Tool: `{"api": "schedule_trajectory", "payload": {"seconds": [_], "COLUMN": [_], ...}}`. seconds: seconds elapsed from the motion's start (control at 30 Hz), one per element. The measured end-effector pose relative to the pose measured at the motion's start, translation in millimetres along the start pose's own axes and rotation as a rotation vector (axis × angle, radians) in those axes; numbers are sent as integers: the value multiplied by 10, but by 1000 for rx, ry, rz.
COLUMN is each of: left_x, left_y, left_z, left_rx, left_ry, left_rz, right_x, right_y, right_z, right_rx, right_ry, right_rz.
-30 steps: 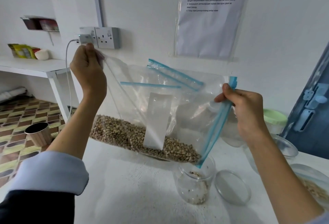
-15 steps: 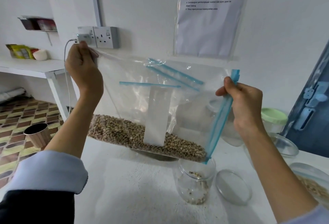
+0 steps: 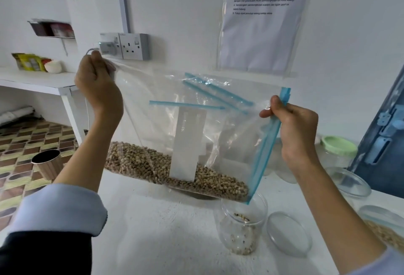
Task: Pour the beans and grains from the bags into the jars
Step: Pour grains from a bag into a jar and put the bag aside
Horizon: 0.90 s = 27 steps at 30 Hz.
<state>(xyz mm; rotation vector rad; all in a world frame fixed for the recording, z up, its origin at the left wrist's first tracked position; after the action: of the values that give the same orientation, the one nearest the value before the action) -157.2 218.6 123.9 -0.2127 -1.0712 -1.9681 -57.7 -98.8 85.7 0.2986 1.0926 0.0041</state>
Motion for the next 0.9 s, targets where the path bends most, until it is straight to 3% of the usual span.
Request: {"api": "schedule_trajectory", "payload": {"seconds": [0.6, 0.9], "left_x": [98, 96], "left_y": [17, 32], "left_z": [10, 26], "left_rx": [-9, -6], "left_ry": [-27, -39], "left_rz": [-58, -87], "right_x": [-7, -8], "right_y": [5, 22], "right_z": [-20, -30], "right_rx": [19, -54], "right_ry": [-7, -34], "right_rz": [48, 20]}}
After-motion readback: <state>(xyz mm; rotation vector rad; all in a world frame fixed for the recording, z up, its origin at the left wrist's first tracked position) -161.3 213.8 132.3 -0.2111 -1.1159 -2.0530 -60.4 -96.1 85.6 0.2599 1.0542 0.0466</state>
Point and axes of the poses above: each hand's wrist, its own z-axis towards the middle knuckle, its own y-axis out of the palm, x = y × z, the point moved 2 cm from there along z, towards the middle knuckle, and after that the axes turned 14 degrees about x, right-handed, at the moved point
